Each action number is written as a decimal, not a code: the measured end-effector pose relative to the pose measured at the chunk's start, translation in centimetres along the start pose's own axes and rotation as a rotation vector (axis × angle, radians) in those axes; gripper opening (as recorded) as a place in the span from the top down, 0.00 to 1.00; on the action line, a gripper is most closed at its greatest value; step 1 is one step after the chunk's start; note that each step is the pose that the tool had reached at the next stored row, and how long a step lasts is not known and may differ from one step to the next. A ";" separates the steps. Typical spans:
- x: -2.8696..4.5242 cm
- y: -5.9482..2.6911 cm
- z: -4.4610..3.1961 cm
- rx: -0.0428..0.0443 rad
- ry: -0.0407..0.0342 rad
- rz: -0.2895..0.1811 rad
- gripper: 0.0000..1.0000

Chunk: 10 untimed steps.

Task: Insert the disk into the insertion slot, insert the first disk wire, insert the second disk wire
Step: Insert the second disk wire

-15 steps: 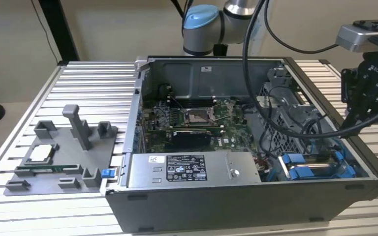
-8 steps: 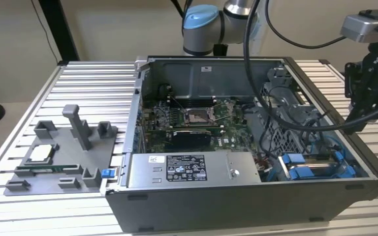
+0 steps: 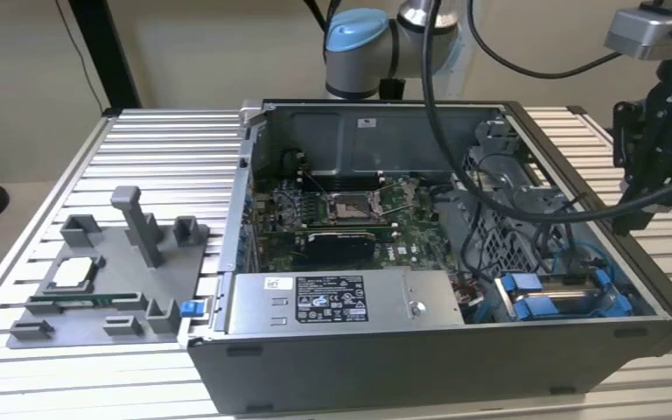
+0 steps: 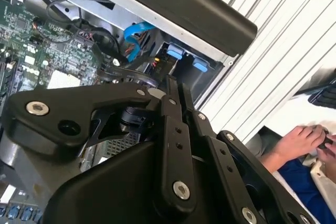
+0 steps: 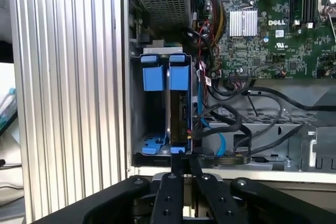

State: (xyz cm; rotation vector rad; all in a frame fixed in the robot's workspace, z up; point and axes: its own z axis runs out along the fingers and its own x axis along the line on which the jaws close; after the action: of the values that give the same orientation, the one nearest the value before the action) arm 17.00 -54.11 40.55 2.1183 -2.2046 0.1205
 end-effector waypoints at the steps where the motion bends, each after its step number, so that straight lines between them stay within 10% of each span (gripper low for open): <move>1: 0.07 0.23 -0.01 0.0000 -0.0001 0.000 1.00; 10: 0.61 3.13 0.00 0.0000 -0.0005 0.000 1.00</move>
State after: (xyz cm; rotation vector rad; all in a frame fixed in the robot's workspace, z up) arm 13.85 -54.60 40.62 2.1185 -2.2050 0.1200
